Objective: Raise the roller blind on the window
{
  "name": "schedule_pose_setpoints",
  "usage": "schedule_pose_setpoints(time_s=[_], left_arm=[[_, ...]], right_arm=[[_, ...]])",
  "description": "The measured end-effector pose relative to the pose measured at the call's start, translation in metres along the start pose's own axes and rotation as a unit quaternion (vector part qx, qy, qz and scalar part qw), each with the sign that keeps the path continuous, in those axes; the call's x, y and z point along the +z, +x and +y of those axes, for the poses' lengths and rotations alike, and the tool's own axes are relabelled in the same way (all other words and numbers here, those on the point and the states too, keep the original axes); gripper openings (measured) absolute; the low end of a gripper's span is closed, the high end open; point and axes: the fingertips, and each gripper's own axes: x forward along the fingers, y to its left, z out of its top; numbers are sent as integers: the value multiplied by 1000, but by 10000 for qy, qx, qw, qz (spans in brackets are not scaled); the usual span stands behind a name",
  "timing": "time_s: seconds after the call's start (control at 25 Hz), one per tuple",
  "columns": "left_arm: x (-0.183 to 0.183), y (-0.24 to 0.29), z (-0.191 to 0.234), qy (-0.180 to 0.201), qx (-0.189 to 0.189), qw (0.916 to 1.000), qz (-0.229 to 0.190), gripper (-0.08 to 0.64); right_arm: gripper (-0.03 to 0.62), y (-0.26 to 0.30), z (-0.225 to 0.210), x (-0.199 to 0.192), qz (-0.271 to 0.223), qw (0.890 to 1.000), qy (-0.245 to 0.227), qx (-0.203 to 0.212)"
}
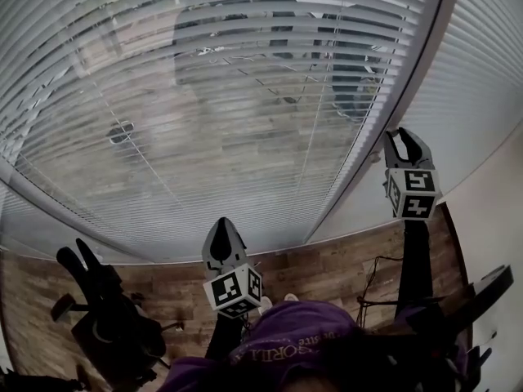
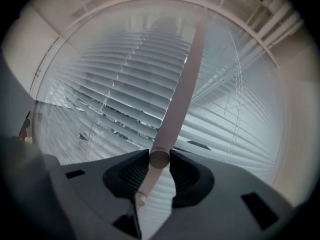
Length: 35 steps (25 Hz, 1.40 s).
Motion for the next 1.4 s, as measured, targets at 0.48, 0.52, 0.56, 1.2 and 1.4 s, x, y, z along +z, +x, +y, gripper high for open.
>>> schedule_pose_setpoints(time_s=[0.48, 0.52, 0.56, 1.2, 1.4], left_arm=[[9, -2, -1, -95, 106, 9999, 79, 0], [7, -1, -1, -86, 98, 9999, 80, 0], [6, -1, -2, -80, 89, 9999, 74, 0], [13, 0, -7, -29, 21, 10000, 76, 0], [14, -1, -8, -11, 12, 10000, 75, 0]], right_arm=[[124, 2, -5, 10, 58, 9997, -141, -186], [124, 2, -6, 8, 52, 9999, 40, -153], [124, 3, -6, 7, 47, 9996, 250, -112], [124, 4, -13, 6, 103, 9821, 1868, 232], [124, 4, -15, 5, 158, 9764, 2136, 271]])
